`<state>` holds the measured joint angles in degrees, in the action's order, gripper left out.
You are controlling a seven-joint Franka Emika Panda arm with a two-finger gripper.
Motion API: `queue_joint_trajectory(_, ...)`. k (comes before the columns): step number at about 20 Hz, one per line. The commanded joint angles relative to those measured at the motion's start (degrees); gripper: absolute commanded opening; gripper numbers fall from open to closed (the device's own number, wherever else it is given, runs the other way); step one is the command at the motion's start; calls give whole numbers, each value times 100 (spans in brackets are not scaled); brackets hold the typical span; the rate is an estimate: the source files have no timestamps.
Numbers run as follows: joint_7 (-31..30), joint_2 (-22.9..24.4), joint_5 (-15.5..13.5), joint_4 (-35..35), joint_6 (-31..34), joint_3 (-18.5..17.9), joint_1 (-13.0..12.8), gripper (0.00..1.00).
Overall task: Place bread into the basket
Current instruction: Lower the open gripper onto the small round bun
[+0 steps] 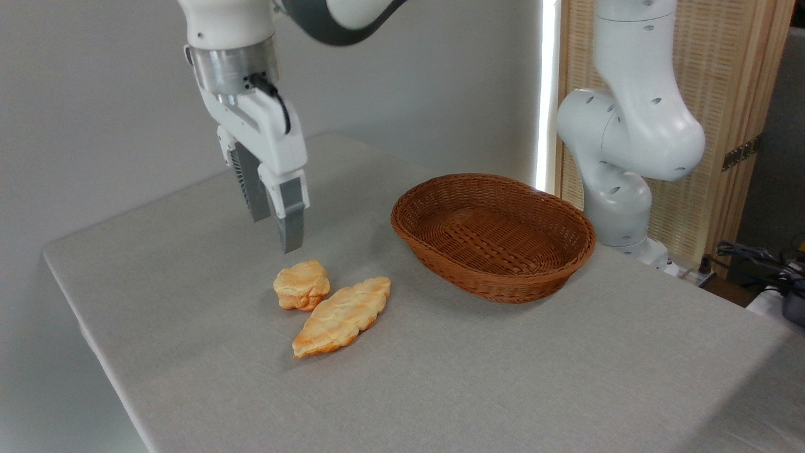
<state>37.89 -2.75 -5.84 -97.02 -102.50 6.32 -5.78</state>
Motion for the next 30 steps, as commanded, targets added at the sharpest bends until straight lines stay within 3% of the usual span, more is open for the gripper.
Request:
queue_joint_trajectory(1, 8, -24, -136, -501, -568, 237, -55, 100)
queue_joint_trajectory(5, 26, -15, -128, -862, -586, 308, -64, 100)
queue_joint_trajectory(10, 61, -33, -83, -1354, -1131, 343, -73, 100)
queue_joint_trajectory(27, 69, -375, 22, -1364, -1263, 414, -161, 100)
queue_joint_trajectory(28, 70, -402, 31, -1364, -1272, 414, -169, 99)
queue_joint_trajectory(30, 96, -402, 31, -1364, -1316, 423, -169, 87)
